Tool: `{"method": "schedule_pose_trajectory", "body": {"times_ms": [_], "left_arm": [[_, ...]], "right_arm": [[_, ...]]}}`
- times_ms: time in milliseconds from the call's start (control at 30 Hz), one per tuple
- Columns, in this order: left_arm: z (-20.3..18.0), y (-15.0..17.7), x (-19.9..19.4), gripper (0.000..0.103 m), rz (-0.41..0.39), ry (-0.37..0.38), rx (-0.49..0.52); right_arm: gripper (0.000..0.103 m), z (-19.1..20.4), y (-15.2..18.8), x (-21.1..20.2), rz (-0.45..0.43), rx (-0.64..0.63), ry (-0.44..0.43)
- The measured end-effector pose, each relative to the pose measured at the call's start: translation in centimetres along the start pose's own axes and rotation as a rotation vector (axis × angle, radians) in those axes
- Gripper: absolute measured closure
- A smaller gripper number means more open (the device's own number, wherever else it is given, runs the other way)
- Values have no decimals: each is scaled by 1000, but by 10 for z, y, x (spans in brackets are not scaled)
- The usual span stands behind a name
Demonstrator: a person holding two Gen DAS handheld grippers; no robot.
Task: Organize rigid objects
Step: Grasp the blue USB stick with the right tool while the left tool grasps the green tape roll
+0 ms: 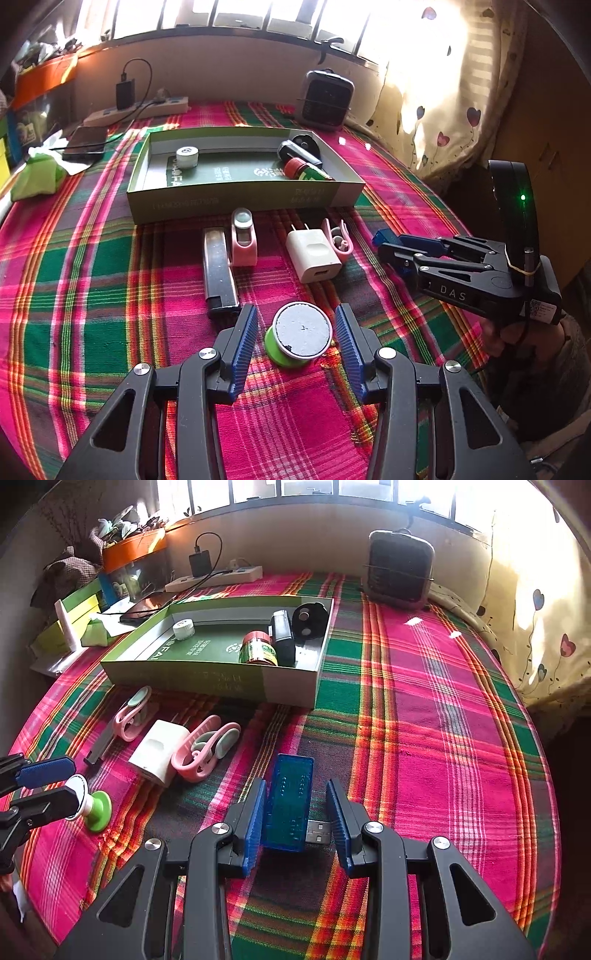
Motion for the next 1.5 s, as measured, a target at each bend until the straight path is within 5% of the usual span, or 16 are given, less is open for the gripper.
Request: {"method": "schedule_pose_trajectory", "body": {"times_ms": [1100,1500], "left_arm": [[5,6,20,67,26,-53,23],[5,5,18,71,20,-52,24]], "right_arm": [[68,6,0,0,-5,-36,25],[78,10,1,-2,-10,-51,9]]}}
Point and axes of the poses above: each gripper's, at about its wrist camera, not at the fingertips, and x roughly the way its jaws point, z to its left, y to its underside, the point moved 4 cm from there along x, roughly the way its jaws point, and after that the axes turned 13 degrees about y, right-handed, at the moved point
